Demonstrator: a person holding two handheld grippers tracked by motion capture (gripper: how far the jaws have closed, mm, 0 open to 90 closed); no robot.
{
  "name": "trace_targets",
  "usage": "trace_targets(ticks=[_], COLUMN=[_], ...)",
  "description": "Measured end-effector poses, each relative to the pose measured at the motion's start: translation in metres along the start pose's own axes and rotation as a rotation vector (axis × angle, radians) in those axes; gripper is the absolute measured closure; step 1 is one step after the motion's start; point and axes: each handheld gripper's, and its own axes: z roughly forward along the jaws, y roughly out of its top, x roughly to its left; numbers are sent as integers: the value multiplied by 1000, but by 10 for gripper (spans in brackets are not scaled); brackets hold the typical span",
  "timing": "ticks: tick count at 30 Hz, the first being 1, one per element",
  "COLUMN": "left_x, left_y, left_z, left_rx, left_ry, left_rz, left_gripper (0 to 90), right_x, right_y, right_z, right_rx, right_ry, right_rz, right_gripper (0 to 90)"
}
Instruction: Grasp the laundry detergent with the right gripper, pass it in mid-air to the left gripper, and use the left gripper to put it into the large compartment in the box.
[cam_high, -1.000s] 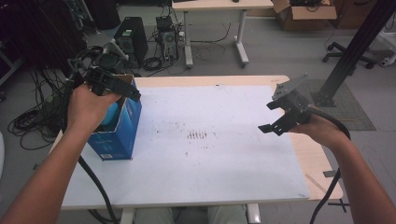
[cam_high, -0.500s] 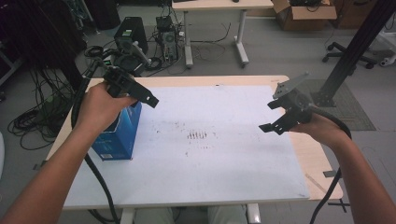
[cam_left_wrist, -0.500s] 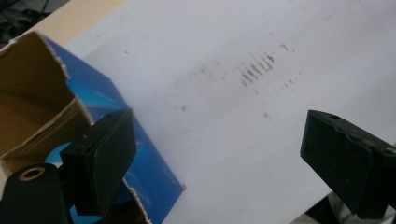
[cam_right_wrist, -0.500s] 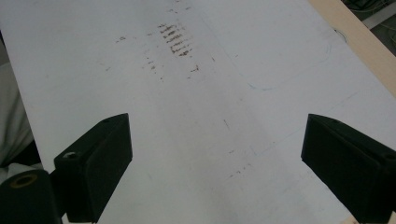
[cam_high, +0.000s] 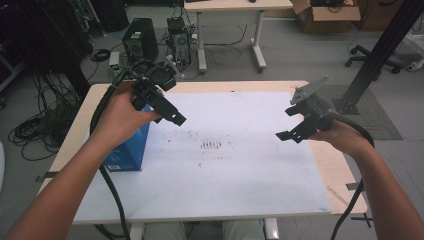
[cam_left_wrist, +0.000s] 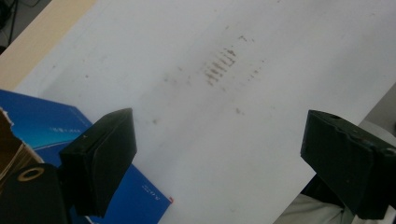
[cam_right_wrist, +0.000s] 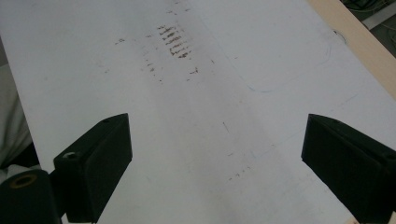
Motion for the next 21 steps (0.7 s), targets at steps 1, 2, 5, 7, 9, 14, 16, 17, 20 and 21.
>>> trace_targets(ticks=[1, 2, 5, 7, 9, 14, 16, 17, 20, 21], left_x=[-2, -3, -10, -14, -18, -26, -30, -31, -35, -37], left_y=[1, 2, 4, 6, 7, 11, 13, 13, 16, 17], left_z=[1, 1, 4, 7, 9, 16, 19, 20, 23, 25], left_rx=[2, 2, 7, 8, 10, 20, 25, 27, 27, 30], left_ry=[-4, -10, -36, -51, -66, -79, -91, -97, -110, -115], left_rz=[13, 20, 70, 101, 128, 193, 222, 232, 269, 277], left_gripper=[110, 110, 110, 108, 106, 106, 106, 106, 107, 107], right_x=[0, -1, -1, -1, -2, -2, -3, -3, -4, -4], right_y=[0, 1, 3, 4, 5, 8, 10, 10, 12, 13], right_z=[0, 0, 0, 1, 2, 4, 4, 4, 5, 5], right_rx=[0, 2, 2, 1, -1, 0, 1, 2, 2, 1], right_ry=[0, 0, 0, 1, 0, 2, 3, 3, 5, 5], right_rz=[-1, -1, -2, 0, 4, 2, 2, 4, 4, 6], right_gripper=[83, 83, 83, 83, 83, 83, 83, 83, 83, 82])
